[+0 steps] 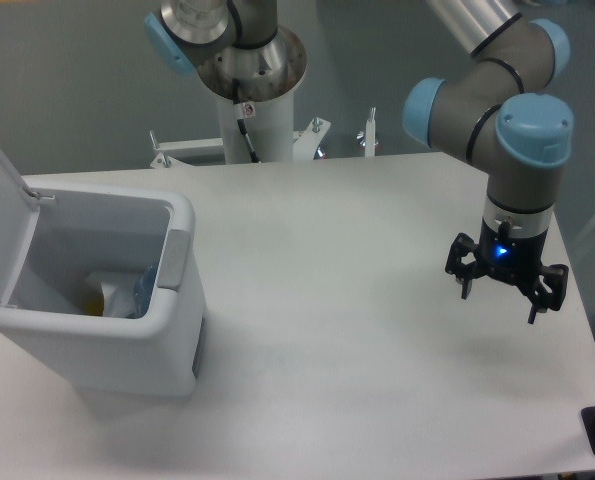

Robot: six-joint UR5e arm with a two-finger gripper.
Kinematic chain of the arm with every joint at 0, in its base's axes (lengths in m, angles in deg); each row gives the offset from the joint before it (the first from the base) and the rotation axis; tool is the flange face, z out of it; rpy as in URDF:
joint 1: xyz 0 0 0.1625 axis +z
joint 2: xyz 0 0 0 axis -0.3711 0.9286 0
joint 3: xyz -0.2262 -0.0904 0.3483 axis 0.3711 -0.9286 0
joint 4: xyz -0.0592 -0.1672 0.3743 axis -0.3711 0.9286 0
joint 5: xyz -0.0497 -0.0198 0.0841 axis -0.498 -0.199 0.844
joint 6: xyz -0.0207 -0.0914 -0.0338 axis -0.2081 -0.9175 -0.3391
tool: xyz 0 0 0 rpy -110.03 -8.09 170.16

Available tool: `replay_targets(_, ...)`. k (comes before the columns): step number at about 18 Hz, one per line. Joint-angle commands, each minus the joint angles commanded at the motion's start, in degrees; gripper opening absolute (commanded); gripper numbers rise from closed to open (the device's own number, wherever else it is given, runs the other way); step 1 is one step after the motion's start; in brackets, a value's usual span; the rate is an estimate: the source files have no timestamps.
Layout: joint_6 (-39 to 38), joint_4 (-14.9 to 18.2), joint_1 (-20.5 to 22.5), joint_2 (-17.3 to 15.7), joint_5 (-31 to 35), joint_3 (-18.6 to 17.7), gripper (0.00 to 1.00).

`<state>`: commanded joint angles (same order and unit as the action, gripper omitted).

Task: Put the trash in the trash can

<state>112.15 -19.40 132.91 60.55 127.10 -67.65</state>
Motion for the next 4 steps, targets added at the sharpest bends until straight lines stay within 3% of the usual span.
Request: replay_targets(4,0.0,0.99,-0.98,0.53,1.67,0.52,1.0)
